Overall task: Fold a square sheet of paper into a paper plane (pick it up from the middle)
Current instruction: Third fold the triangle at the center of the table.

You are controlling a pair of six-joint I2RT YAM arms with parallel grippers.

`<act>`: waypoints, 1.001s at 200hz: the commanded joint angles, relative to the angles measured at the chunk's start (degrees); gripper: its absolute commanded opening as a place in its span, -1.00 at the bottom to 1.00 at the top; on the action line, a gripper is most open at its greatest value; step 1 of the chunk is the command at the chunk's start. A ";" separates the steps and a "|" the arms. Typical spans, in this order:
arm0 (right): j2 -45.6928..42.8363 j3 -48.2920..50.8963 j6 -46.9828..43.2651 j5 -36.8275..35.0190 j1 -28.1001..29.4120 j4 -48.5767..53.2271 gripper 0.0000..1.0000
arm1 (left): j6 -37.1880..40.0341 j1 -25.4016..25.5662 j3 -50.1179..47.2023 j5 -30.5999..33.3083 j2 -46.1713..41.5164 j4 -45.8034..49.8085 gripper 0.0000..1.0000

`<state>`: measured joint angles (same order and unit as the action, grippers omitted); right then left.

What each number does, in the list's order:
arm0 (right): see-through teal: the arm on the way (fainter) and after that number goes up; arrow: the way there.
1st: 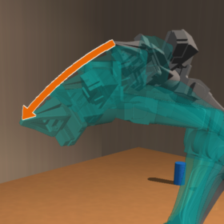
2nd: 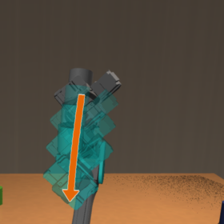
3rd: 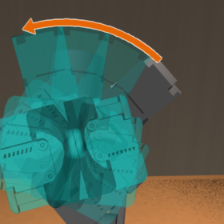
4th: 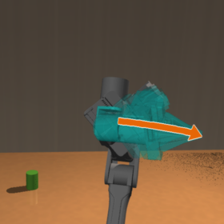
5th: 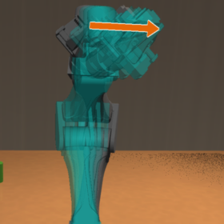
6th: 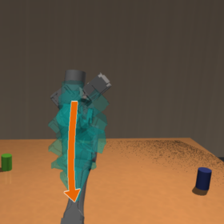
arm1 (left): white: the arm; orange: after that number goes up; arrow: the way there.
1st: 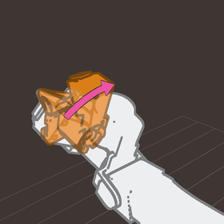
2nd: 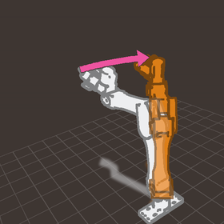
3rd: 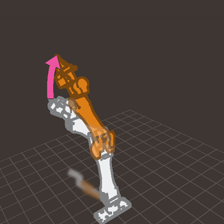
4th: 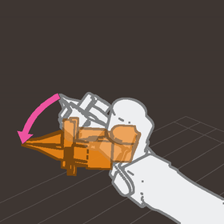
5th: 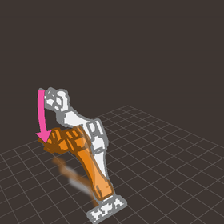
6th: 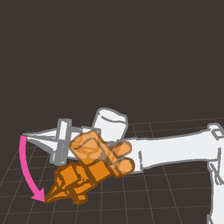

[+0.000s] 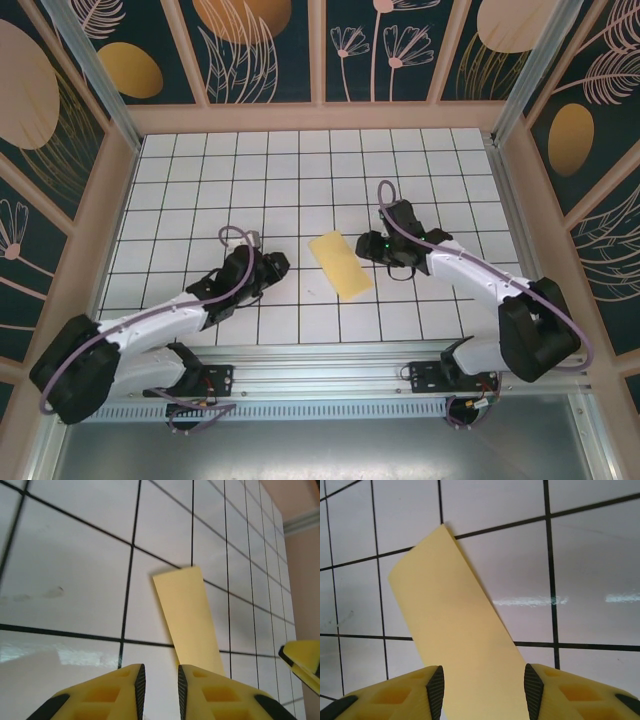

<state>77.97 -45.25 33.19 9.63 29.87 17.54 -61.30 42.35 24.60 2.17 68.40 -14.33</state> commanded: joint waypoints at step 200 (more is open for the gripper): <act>6.52 13.04 -3.26 18.82 -2.51 -15.66 -0.15 | -3.35 2.28 16.38 -12.29 33.09 -10.63 -0.23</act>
<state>87.55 -35.05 28.99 27.75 26.20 1.61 -64.62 44.49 39.18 -10.26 99.85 -25.34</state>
